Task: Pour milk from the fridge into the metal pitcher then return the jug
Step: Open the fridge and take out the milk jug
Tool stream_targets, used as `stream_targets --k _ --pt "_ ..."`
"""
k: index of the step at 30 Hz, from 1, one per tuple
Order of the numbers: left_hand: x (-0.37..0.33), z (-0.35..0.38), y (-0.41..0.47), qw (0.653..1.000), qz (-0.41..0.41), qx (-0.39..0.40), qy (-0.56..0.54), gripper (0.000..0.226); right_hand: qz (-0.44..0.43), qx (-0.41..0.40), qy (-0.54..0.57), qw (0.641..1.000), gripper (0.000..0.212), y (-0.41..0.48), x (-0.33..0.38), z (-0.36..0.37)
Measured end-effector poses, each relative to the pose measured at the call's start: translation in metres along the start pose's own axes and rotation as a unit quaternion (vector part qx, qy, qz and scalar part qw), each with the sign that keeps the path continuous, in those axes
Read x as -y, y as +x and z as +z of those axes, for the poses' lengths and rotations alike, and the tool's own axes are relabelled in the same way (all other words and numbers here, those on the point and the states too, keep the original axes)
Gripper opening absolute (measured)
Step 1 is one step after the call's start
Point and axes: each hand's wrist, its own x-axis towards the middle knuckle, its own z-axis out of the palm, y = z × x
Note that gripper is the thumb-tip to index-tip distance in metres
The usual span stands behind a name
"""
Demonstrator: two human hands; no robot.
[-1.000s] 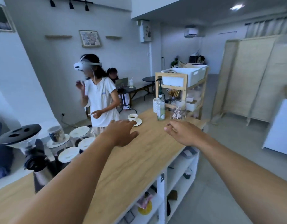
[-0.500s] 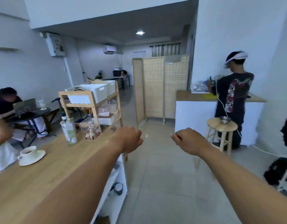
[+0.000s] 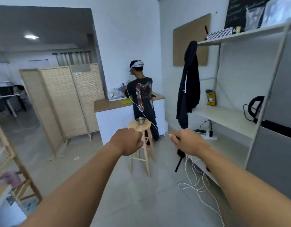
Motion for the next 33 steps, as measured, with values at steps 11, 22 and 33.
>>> stream_targets --k 11,22,33 --pt "-0.103 -0.005 0.135 0.974 0.203 -0.060 -0.079 0.024 0.206 -0.017 -0.061 0.976 0.044 -0.040 -0.113 -0.043" --pt "-0.161 0.005 0.248 0.916 0.361 -0.080 -0.157 0.028 0.363 -0.025 -0.109 0.925 0.029 -0.049 -0.168 -0.047" --pt "-0.253 -0.017 0.302 0.842 0.490 -0.151 -0.166 0.035 0.456 -0.144 -0.123 0.870 0.020 -0.083 -0.211 -0.061"
